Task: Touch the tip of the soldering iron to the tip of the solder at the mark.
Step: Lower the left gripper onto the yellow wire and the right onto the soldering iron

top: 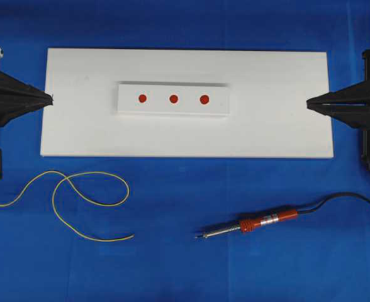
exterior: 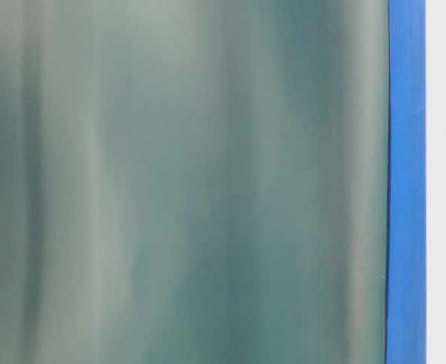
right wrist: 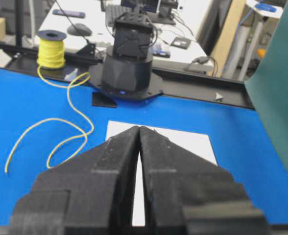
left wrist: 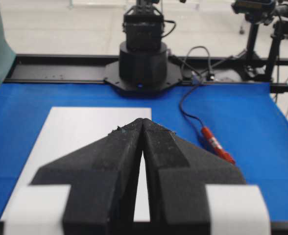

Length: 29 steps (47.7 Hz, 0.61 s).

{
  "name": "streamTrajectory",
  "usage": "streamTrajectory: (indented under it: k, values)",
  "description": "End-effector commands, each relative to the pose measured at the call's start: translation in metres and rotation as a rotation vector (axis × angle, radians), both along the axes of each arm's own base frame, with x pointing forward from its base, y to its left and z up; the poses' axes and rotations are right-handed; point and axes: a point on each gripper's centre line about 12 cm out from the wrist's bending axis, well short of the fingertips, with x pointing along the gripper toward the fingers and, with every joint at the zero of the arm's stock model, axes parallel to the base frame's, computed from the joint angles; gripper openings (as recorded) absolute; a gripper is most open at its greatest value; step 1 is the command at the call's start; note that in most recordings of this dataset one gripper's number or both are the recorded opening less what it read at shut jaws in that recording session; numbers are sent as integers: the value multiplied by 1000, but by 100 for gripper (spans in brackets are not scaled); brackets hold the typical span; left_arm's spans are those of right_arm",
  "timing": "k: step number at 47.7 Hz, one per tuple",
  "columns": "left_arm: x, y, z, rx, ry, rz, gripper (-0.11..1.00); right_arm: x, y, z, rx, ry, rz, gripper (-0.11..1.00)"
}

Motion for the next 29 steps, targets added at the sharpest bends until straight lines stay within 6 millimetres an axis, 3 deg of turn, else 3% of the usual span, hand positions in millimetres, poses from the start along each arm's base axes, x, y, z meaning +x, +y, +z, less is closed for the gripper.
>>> streamTrajectory:
  k: [1, 14, 22, 29]
  values:
    - [0, -2, -1, -21, 29, -11, 0, 4, 5, 2, 15, 8, 26, 0]
    - [5, -17, -11, -3, 82, -81, 0, 11, 30, -12, 82, 166, 141, -6]
    - [10, -32, -31, 12, 155, -152, 0, 11, 47, -21, 120, 214, 215, -6]
    - [16, -46, -48, 8, 220, -208, 1, 15, 56, -33, 150, 271, 245, 6]
